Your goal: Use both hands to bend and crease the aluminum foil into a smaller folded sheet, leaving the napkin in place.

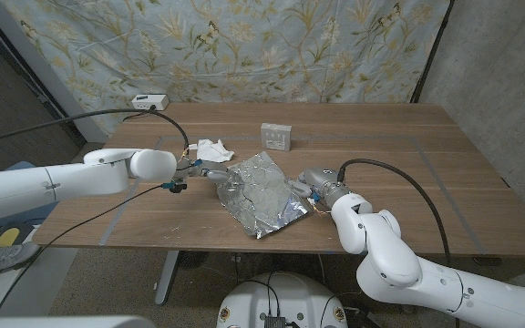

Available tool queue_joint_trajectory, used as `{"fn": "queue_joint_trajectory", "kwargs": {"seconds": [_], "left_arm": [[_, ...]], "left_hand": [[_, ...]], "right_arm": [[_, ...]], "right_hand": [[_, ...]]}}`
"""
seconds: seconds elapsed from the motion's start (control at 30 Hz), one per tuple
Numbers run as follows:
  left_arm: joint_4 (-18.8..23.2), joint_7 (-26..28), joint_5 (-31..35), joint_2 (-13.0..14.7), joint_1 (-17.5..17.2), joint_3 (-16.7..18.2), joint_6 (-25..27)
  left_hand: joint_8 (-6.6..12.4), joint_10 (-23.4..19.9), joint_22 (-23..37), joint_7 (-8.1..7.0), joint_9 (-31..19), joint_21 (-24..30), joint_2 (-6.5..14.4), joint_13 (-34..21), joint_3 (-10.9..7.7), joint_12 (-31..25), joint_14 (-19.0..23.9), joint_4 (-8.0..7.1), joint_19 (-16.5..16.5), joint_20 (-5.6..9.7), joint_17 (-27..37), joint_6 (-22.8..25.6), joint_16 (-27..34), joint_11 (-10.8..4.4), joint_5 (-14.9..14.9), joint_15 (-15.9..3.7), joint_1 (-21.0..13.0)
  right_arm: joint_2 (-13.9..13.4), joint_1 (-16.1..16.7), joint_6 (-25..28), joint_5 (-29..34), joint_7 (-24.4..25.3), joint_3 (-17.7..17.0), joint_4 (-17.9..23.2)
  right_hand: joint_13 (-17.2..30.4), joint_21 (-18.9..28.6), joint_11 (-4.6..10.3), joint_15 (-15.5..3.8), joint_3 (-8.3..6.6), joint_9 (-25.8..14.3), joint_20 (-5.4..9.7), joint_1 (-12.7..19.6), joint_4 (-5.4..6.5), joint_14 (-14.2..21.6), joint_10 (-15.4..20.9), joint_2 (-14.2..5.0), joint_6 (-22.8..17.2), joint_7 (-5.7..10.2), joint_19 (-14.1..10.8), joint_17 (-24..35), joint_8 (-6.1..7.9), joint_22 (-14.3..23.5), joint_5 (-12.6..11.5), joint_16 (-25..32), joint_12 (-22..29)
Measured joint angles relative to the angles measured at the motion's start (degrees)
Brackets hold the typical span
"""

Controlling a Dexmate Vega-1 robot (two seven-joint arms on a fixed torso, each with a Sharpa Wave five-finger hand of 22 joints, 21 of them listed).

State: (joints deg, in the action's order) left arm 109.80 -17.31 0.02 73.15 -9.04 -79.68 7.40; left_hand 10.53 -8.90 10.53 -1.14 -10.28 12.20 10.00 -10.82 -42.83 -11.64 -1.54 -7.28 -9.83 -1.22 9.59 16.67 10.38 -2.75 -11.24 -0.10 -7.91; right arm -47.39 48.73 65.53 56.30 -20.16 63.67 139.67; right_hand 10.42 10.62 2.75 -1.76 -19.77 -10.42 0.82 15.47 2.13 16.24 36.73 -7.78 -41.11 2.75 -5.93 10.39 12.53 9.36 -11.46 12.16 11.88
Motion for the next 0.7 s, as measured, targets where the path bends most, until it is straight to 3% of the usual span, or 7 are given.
{"fn": "queue_joint_trajectory", "kwargs": {"seconds": [0.17,0.5,0.53,0.7], "left_arm": [[0.1,0.0,0.0,0.0,0.0,0.0,0.3],[0.3,0.3,0.1,0.0,0.0,0.0,0.6],[0.9,0.3,0.1,-0.1,0.0,0.1,0.7],[1.1,0.5,0.1,-0.2,0.0,0.1,0.9]], "left_hand": [[0.00,0.0,0.0,0.31,0.0,0.0,0.0,0.0,0.00,0.0,0.0,0.00,0.0,0.00,0.0,-0.3,0.0,0.00,0.0,0.00,0.0],[0.00,0.0,0.0,0.31,0.0,0.0,0.0,0.0,0.00,0.1,0.0,0.00,0.0,0.00,0.0,-0.3,0.0,-0.01,0.0,0.00,0.0],[0.00,0.0,0.0,0.31,0.0,0.0,0.0,0.0,0.00,0.1,0.0,0.00,0.0,0.00,0.0,-0.3,0.0,-0.01,0.0,0.00,0.0],[0.00,0.0,0.0,0.31,0.0,0.0,0.0,0.0,0.00,0.2,0.0,0.00,0.0,0.00,0.0,-0.3,0.0,-0.01,0.0,0.00,0.0]], "right_arm": [[0.3,0.7,1.3,3.1,-0.9,0.8,-0.1],[1.5,2.2,1.4,3.2,-0.9,1.3,-1.3],[1.6,2.3,2.5,8.1,-3.0,1.3,-1.4],[2.2,3.0,2.4,9.8,-4.2,0.9,-2.0]], "right_hand": [[0.0,0.0,0.05,-0.08,-0.24,0.0,0.30,0.0,-0.24,0.7,1.2,0.00,-1.1,0.12,-0.3,0.0,0.00,0.0,0.0,0.0,0.0],[0.0,0.0,-0.01,-0.06,-0.71,0.0,-0.09,0.0,-0.71,1.5,2.5,0.00,-2.4,0.24,-0.7,0.0,0.00,0.0,0.2,0.0,0.0],[0.0,0.0,0.14,-0.12,-0.72,0.0,0.11,0.0,-0.72,1.6,2.6,0.00,-2.5,0.31,-0.9,0.0,0.00,0.0,0.2,0.0,0.0],[0.0,0.0,0.15,-0.26,-1.05,0.0,0.21,0.0,-1.05,1.7,2.6,0.00,-2.5,0.31,-1.0,0.0,0.00,0.0,0.2,0.0,0.0]]}}
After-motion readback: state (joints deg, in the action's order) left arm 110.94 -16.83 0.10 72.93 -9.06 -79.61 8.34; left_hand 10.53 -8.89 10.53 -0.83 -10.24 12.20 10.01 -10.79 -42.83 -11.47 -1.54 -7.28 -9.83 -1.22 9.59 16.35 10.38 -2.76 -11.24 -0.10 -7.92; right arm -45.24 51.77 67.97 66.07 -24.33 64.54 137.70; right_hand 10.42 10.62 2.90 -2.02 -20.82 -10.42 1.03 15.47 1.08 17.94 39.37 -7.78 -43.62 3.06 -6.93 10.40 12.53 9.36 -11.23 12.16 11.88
